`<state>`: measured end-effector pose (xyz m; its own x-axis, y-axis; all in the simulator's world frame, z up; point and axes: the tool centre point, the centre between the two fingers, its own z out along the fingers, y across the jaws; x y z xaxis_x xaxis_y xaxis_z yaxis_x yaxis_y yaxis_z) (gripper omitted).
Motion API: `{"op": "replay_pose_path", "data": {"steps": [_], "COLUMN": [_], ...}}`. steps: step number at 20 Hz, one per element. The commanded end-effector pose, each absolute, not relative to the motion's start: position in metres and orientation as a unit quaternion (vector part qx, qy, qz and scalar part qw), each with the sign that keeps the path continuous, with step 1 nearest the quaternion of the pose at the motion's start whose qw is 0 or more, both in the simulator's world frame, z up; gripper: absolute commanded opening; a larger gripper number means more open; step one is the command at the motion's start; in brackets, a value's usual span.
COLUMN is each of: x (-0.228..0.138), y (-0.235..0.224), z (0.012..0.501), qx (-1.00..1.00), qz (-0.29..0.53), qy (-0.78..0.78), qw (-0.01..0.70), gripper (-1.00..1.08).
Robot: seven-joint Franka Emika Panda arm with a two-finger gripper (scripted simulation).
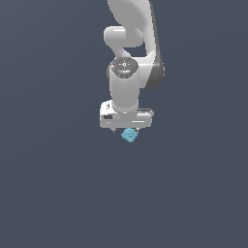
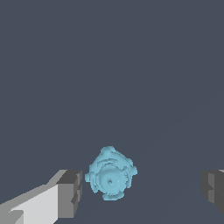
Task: Pick up the object and move it to a goal position.
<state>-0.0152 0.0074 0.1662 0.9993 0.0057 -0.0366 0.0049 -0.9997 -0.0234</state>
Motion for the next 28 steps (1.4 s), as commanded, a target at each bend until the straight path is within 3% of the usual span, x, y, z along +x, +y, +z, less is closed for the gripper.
{"op": "replay_pose_path", "data": {"steps": [1, 28], "x": [-0.015, -0.034], "y": [0.007, 0.017], "z": [0.166, 0.142], "qx": [-1.000, -0.997], "qz": [0.018, 0.023], "qy": [-0.003, 0.073], "qw": [0.012, 0.014], "gripper": [1.00, 1.00]}}
